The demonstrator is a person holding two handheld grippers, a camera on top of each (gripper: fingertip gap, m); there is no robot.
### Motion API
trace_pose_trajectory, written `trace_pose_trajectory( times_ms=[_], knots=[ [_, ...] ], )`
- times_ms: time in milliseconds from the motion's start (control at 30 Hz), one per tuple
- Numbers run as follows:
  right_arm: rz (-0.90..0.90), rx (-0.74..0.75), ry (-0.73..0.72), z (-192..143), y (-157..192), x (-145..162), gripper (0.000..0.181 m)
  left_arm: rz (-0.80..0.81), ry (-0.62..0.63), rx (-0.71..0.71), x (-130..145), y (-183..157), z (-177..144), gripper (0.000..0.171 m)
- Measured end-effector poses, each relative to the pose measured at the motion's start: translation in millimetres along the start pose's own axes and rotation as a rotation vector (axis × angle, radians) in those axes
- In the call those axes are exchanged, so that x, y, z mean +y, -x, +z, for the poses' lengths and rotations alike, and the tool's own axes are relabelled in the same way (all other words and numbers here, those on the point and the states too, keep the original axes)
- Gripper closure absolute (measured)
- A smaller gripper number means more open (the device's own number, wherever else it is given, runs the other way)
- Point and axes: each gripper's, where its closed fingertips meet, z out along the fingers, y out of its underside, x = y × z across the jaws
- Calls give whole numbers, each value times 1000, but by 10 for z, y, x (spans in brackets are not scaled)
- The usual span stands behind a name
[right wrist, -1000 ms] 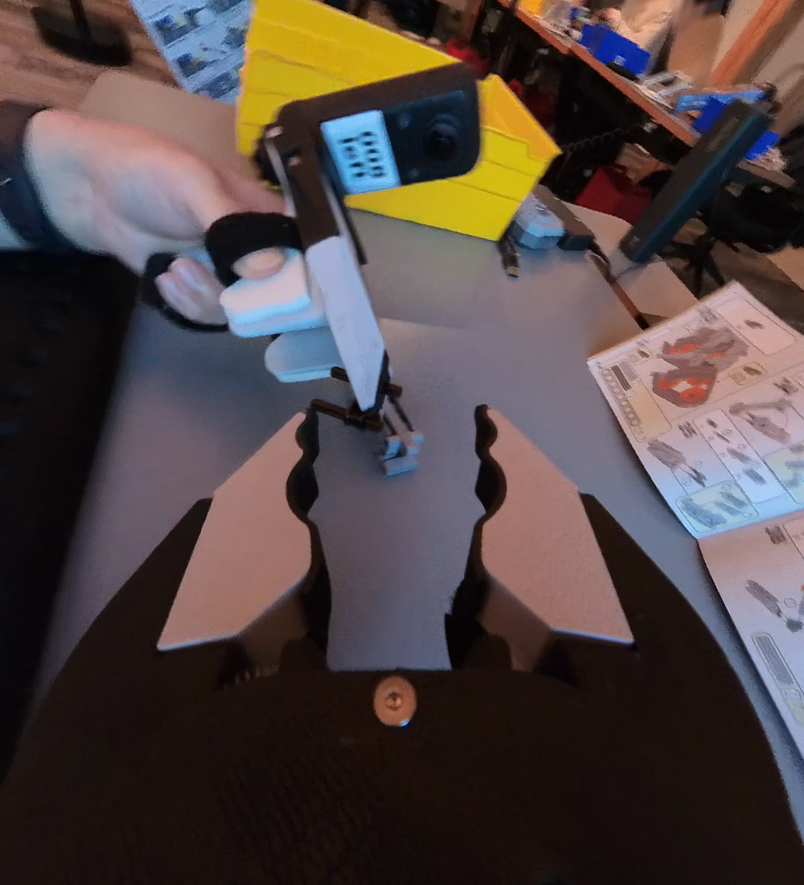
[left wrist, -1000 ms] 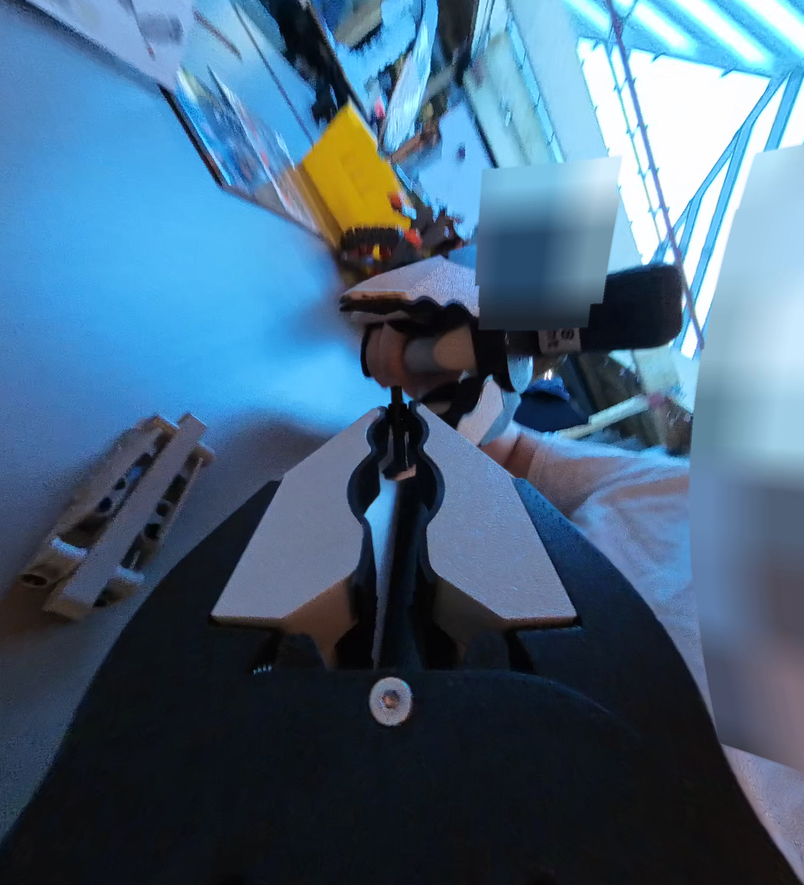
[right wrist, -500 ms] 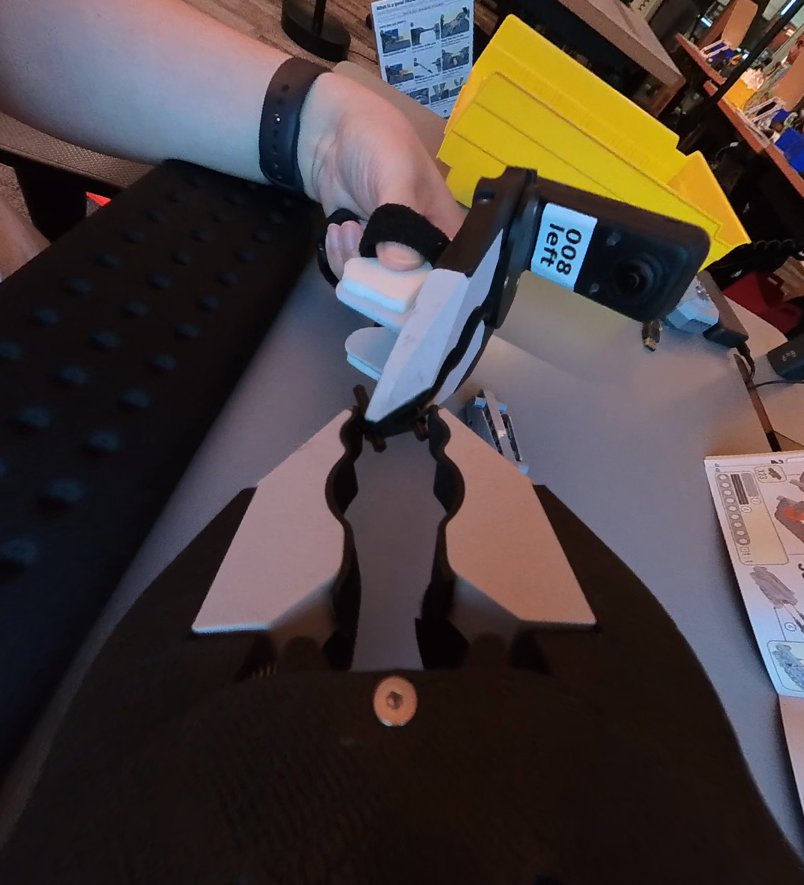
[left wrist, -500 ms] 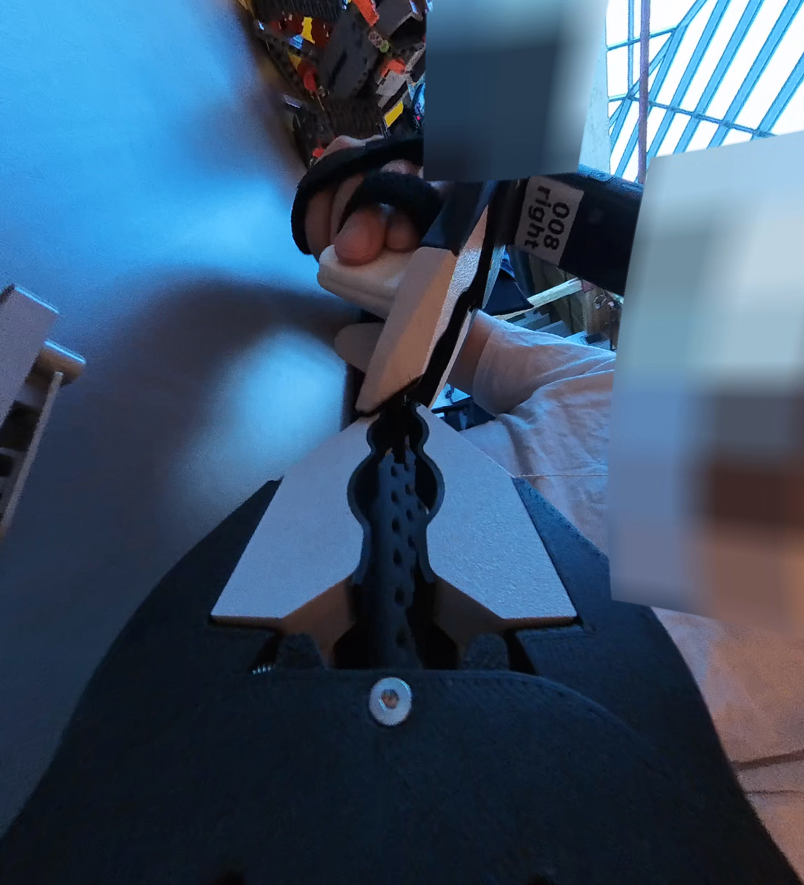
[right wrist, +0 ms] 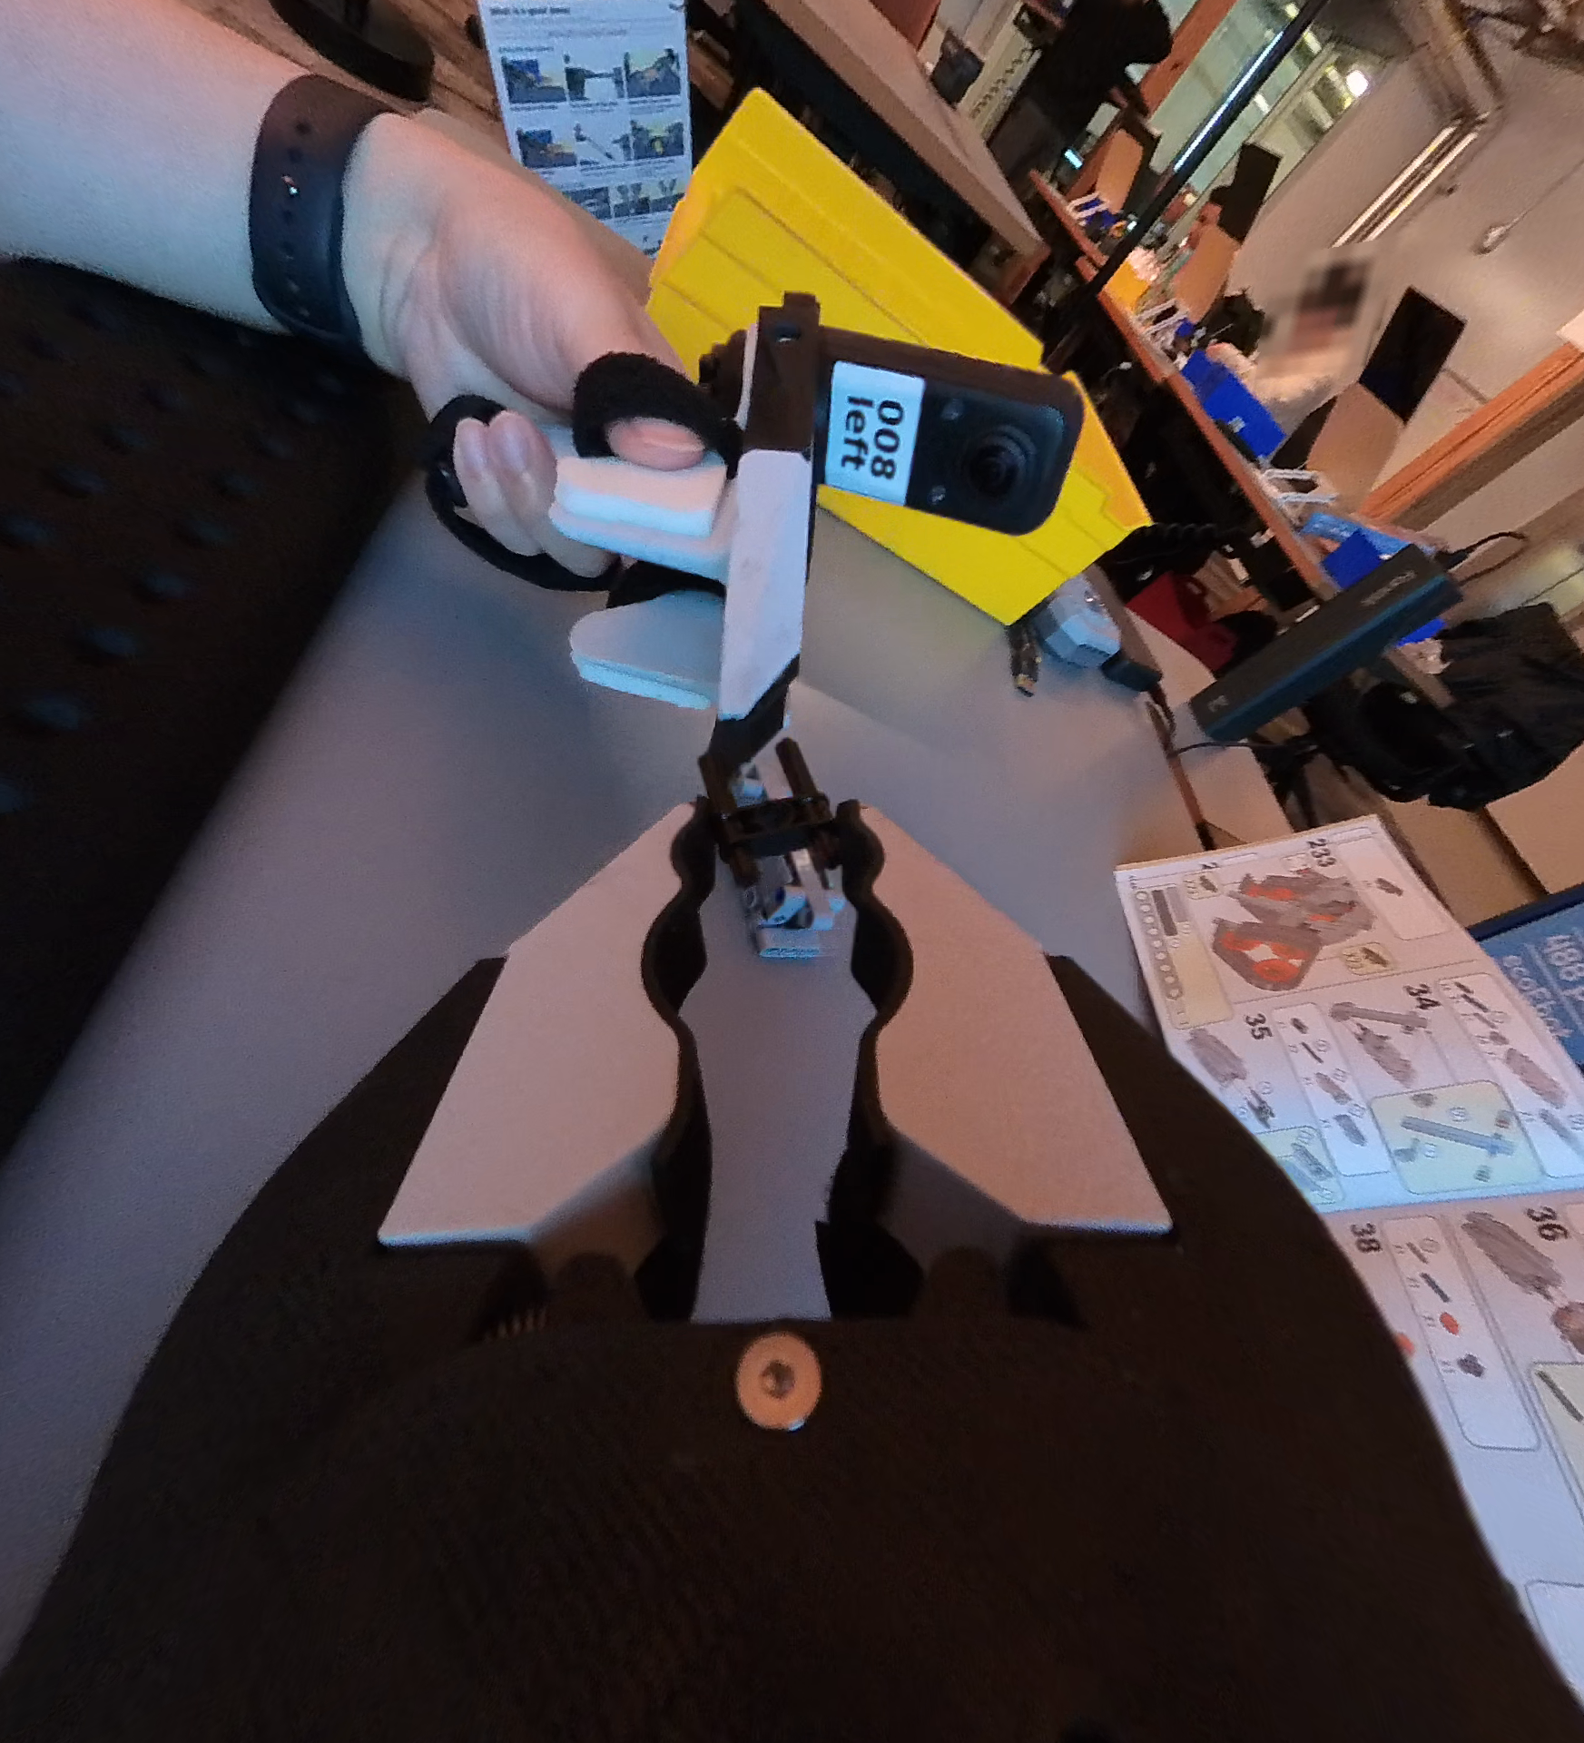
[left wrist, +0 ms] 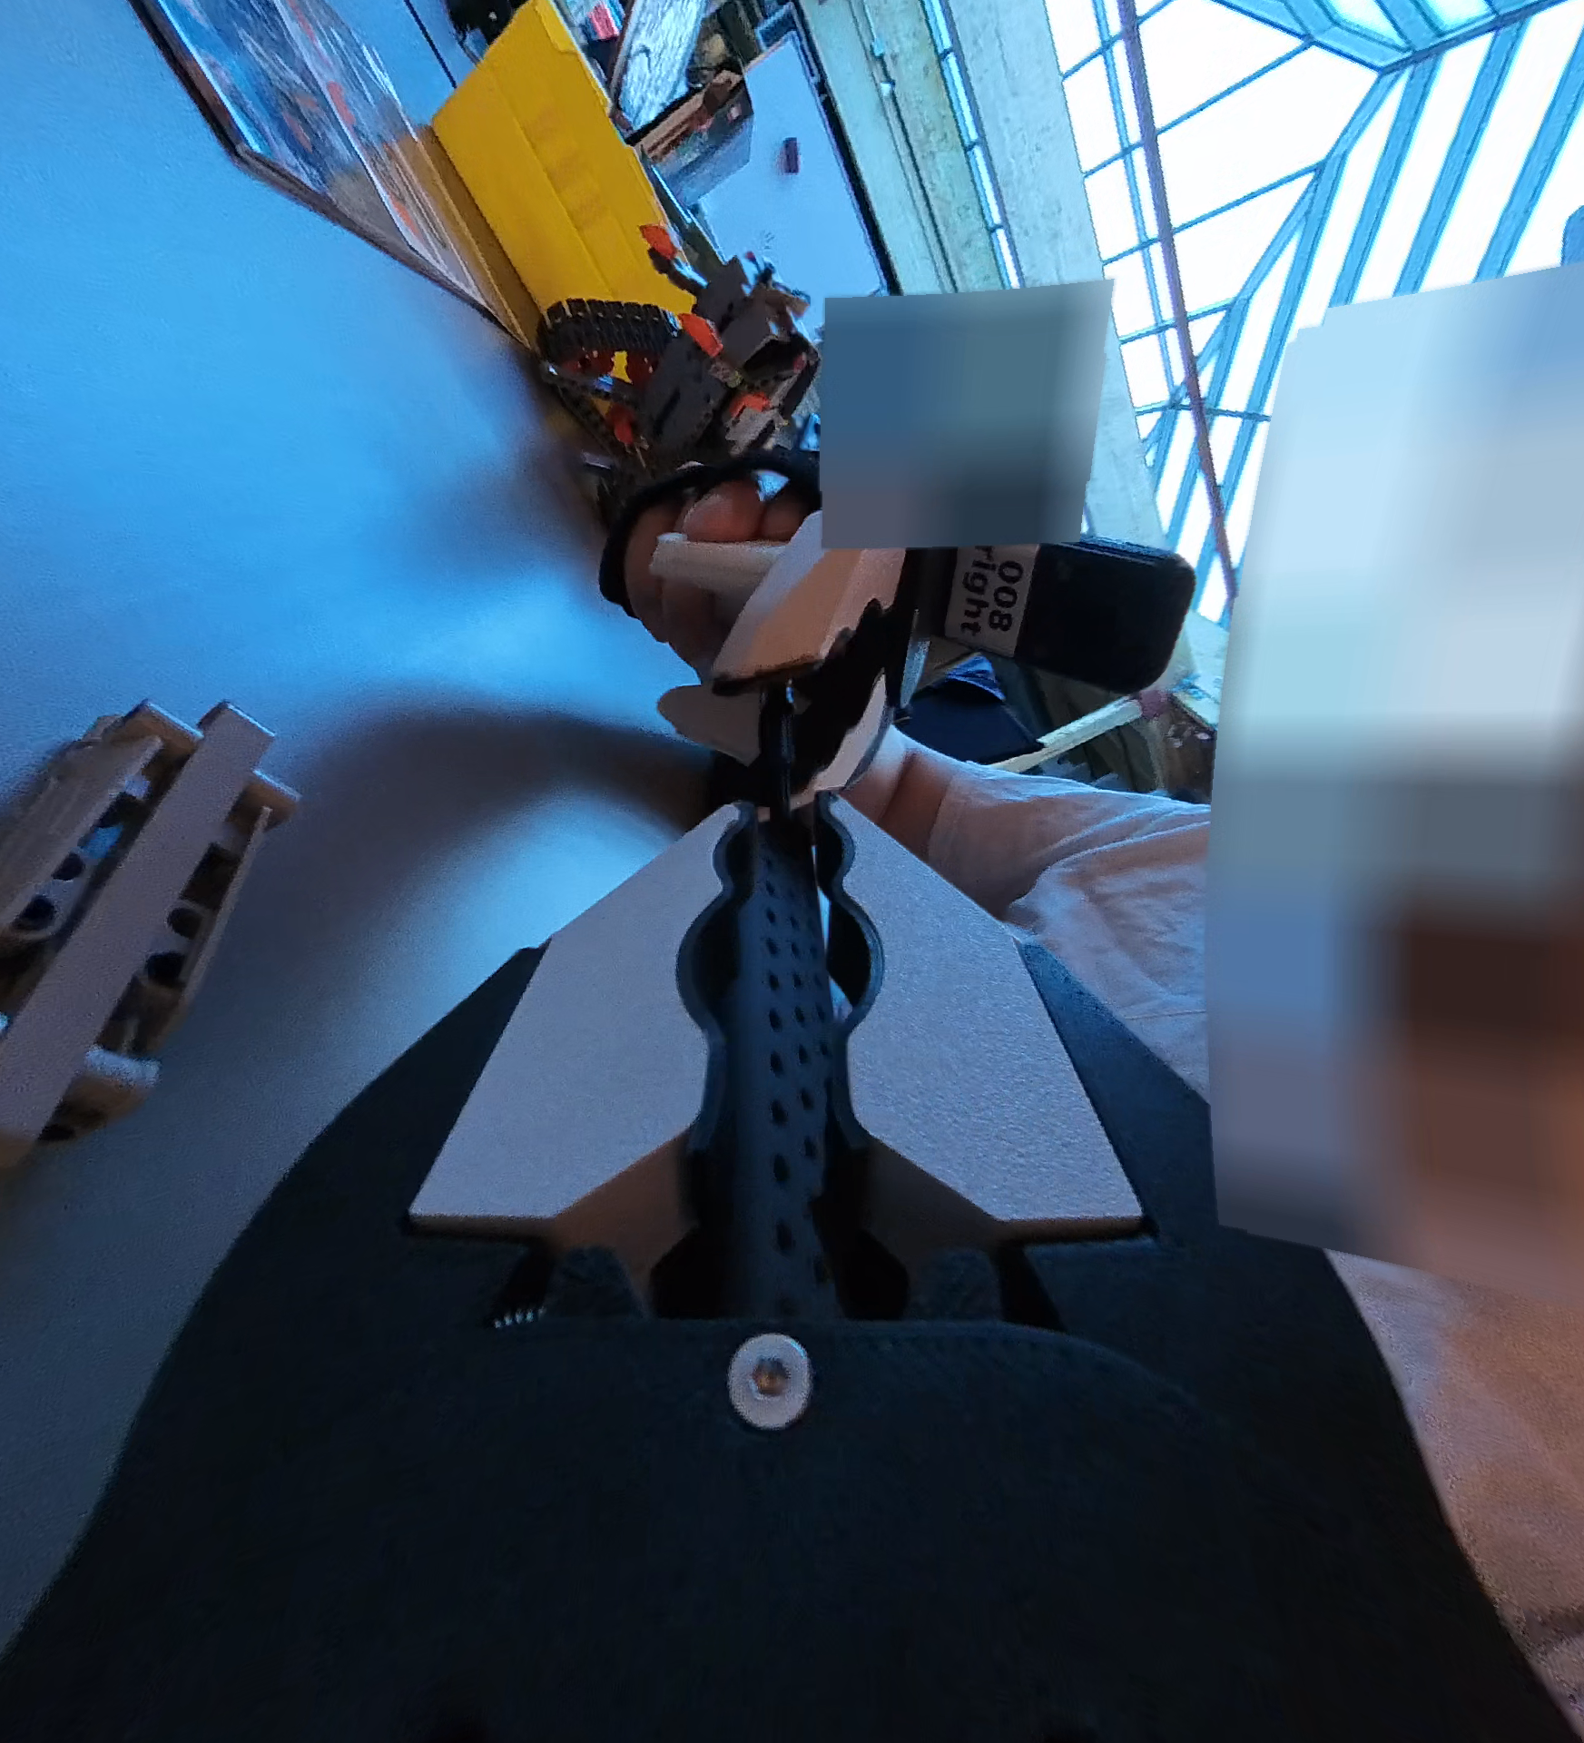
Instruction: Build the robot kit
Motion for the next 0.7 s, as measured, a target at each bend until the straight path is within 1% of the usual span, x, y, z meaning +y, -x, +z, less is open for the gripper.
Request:
trace_pose_trajectory(
  times_ms=[100, 233, 400, 533, 700],
  knots=[
    [7, 42, -32, -43, -82, -44, 155, 41, -46, -21, -69, -13, -76, 170],
    [45, 52, -52, -67, -131, -50, 155, 46, -123, 19, -175, -80, -163, 170],
    [62, 54, -44, -54, -137, -15, 155, 87, -79, 5, -107, -94, -67, 166],
    [60, 34, -21, -24, -96, 23, 155, 84, -96, -32, -126, -20, -43, 161],
    [58, -2, -7, 14, -21, 44, 155, 89, -103, -53, -141, 23, -17, 161]
  ],
)
